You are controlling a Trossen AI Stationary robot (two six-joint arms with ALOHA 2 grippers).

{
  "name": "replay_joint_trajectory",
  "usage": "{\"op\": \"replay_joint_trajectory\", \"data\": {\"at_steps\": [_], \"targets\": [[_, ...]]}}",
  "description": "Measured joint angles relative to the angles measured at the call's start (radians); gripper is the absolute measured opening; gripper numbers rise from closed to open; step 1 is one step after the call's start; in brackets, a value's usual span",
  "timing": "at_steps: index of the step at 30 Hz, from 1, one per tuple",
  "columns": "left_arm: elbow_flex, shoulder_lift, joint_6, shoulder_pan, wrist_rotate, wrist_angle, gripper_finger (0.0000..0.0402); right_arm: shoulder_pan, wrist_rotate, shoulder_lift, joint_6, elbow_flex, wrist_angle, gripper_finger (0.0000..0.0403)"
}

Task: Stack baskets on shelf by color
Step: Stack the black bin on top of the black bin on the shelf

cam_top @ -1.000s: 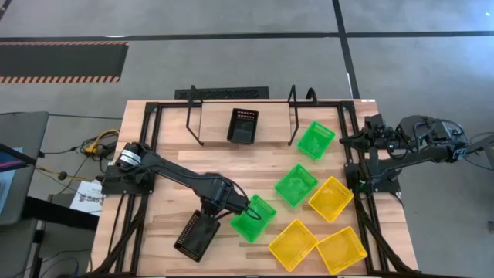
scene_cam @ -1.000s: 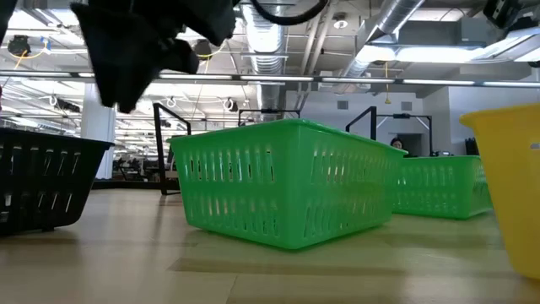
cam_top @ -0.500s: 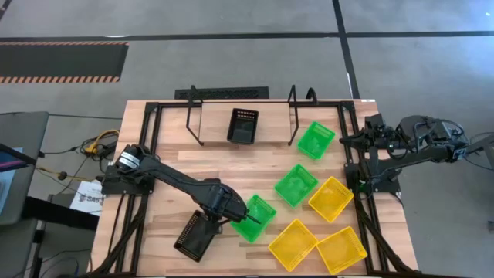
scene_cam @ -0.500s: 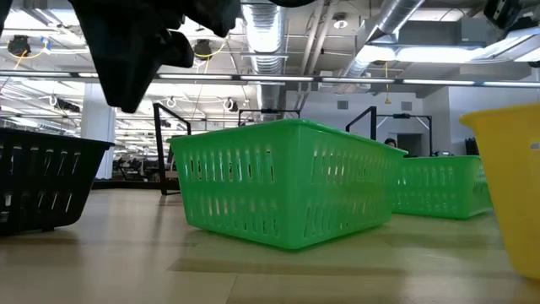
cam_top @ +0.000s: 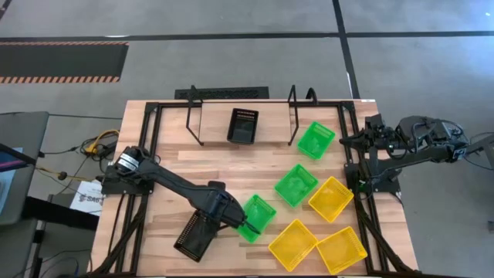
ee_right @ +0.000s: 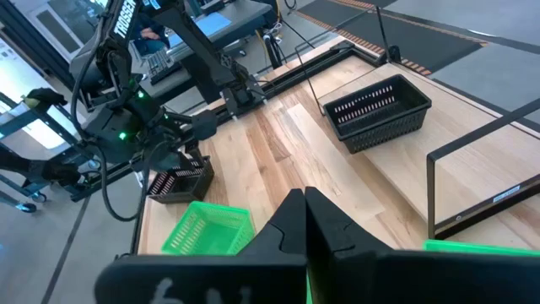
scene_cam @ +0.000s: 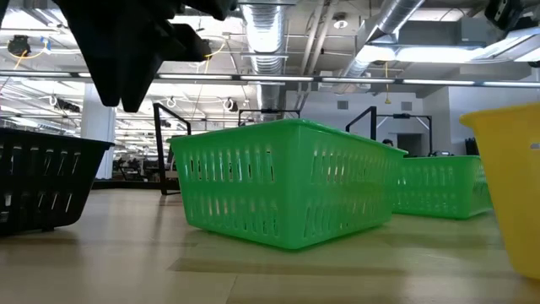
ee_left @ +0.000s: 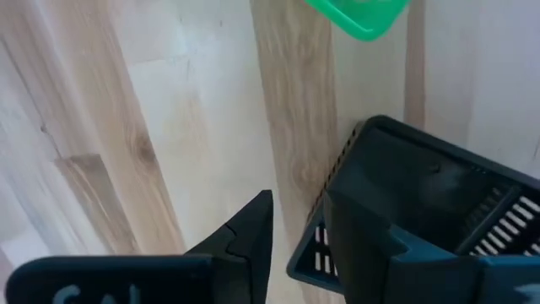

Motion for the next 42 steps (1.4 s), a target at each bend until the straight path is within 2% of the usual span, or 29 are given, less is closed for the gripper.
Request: {"op": "replay_joint_trajectory", "data": {"at_steps": [4,7,16,19,27,36,39,42], "targets": [[0.0,0.0,0.026,0.001,-0.007,-0.001,0.0096,0.0,0.0,0.0,0.003,0.0,-0.003,0.0007],[0.0,0.0,-0.019,0.002,-0.02,-0.001,0.0096,0.0,0.0,0.0,0.003,0.0,-0.003,0.0007],[0.0,0.0,-0.378,0.01,-0.036,0.0,0.0096,0.0,0.018,0.0,0.004,0.0,-0.024,0.0007],[0.0,0.0,-0.44,0.011,-0.061,0.0,0.0096,0.0,0.032,0.0,0.042,-0.001,-0.042,0.0007],[0.0,0.0,-0.368,0.009,-0.056,0.014,0.0096,0.0,0.038,0.0,0.063,-0.001,-0.045,0.0007],[0.0,0.0,-0.238,0.011,-0.008,0.14,0.0096,0.0,-0.043,0.0,0.045,-0.001,-0.053,0.0007],[0.001,0.009,-0.303,0.016,-0.017,0.138,0.0096,0.0,-0.055,0.0,0.044,-0.001,-0.069,0.0007],[0.0,0.036,-0.46,0.024,-0.013,0.117,0.0096,0.0,-0.057,0.0,0.044,-0.001,-0.075,0.0007]]}}
